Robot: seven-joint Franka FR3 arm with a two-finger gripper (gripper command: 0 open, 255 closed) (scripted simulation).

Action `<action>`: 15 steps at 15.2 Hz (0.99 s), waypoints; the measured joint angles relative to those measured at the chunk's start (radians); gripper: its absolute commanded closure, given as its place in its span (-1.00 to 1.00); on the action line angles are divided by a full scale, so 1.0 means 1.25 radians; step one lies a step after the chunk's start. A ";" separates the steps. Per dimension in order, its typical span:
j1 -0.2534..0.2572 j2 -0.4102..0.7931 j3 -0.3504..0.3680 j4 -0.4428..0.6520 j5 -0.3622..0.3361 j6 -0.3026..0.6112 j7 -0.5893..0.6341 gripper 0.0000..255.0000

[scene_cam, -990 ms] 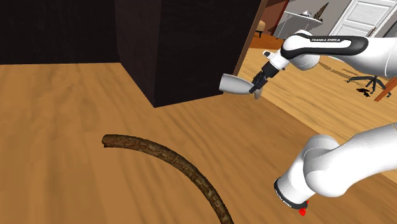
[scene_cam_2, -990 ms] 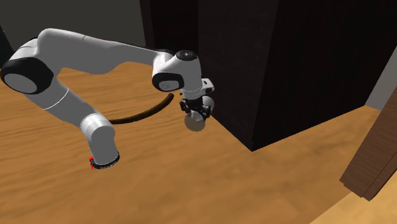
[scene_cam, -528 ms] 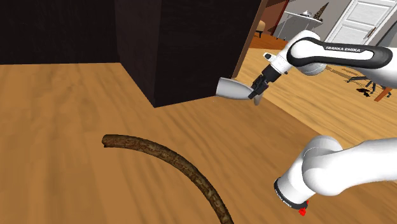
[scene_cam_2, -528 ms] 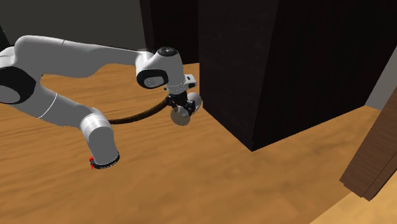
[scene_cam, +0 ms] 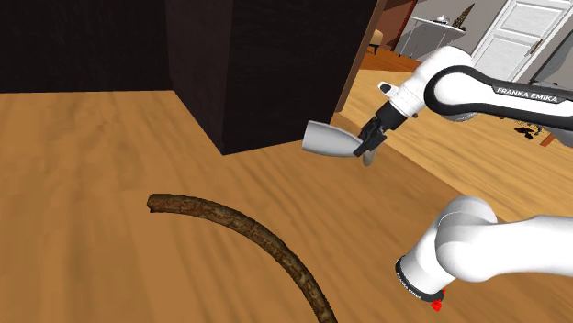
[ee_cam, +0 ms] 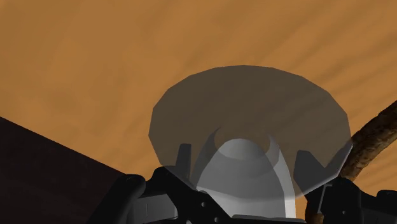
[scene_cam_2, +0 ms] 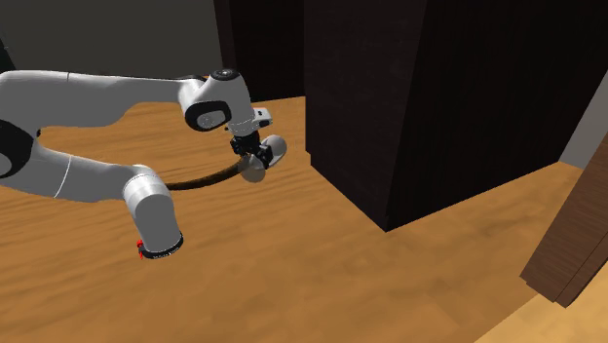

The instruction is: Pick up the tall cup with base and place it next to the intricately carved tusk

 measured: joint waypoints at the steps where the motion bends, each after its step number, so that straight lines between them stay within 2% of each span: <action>1: 0.001 -0.022 0.018 -0.013 0.006 -0.008 0.017 1.00; 6: 0.029 -0.135 0.128 -0.082 0.057 -0.039 0.121 1.00; 15: 0.144 -0.232 0.346 -0.133 0.192 -0.053 0.325 1.00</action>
